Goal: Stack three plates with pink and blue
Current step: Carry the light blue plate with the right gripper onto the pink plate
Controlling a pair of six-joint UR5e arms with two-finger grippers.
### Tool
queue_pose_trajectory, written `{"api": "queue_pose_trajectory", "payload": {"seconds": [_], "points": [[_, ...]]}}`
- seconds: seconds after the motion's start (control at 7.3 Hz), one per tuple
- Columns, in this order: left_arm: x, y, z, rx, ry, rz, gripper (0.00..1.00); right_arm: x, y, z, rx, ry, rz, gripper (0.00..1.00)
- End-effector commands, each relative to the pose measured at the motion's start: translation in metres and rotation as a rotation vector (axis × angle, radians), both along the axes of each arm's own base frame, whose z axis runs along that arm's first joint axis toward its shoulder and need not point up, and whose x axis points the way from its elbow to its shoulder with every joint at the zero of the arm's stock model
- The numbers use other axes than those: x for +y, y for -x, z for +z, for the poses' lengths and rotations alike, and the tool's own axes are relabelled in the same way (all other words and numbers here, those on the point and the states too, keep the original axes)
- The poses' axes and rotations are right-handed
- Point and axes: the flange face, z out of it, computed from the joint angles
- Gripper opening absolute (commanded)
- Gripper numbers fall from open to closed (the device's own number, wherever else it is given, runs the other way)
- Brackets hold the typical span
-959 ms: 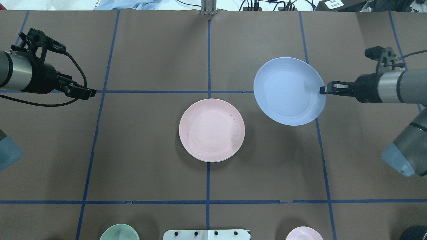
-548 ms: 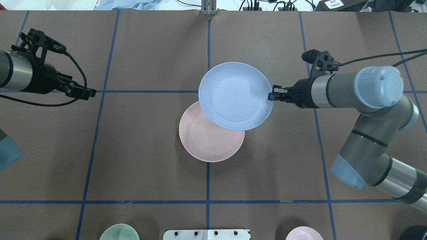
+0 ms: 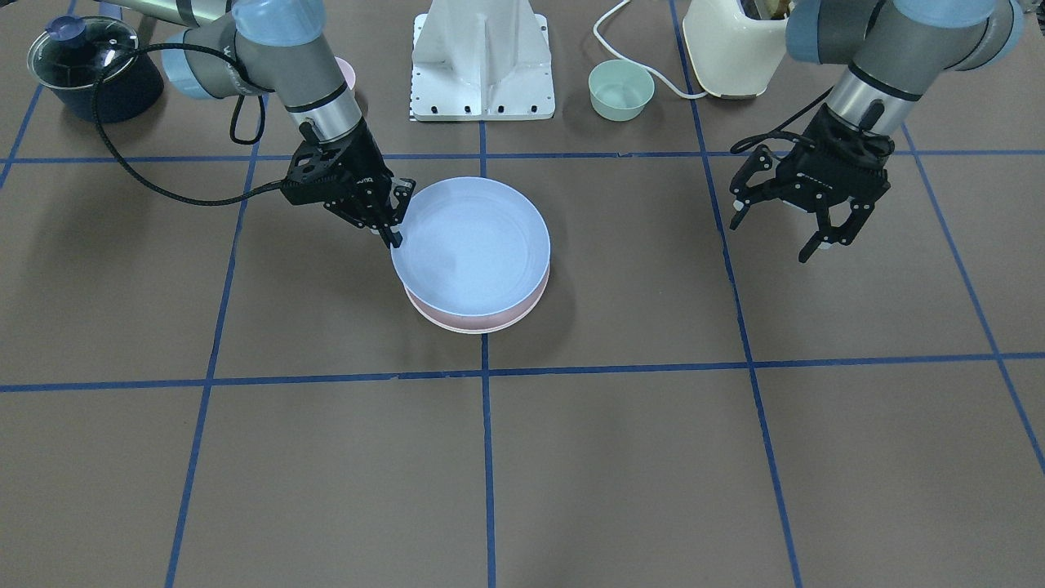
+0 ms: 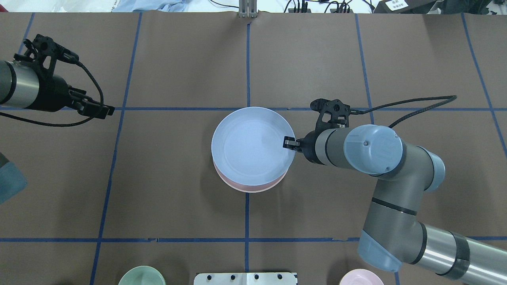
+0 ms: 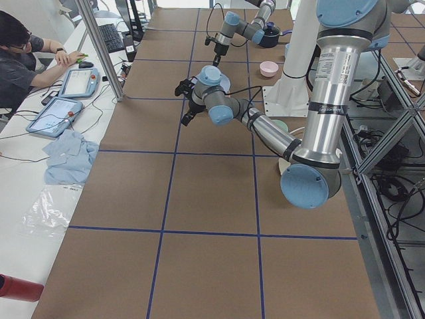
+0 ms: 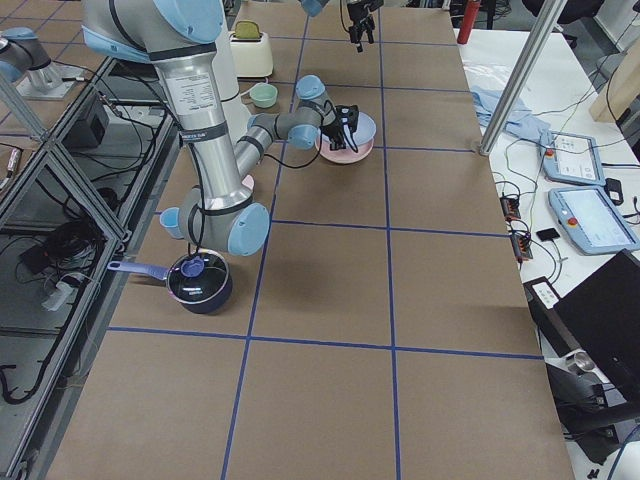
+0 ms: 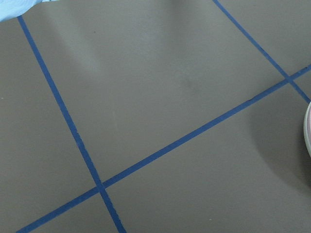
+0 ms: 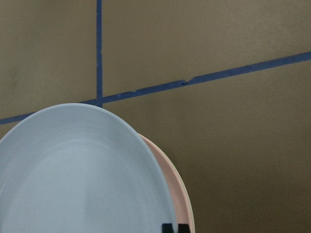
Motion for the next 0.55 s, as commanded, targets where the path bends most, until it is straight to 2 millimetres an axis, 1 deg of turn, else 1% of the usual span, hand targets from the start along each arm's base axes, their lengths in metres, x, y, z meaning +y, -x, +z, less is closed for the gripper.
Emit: {"api": "queue_pose_trajectory", "payload": {"seconds": [0.0, 0.41], "points": [[0.0, 0.0, 0.001, -0.001, 0.001, 0.0, 1.0, 0.001, 0.014, 0.01, 0.031, 0.001, 0.01, 0.0], [0.0, 0.0, 0.001, -0.001, 0.001, 0.0, 1.0, 0.012, 0.025, 0.013, 0.044, -0.013, 0.012, 0.0]]}}
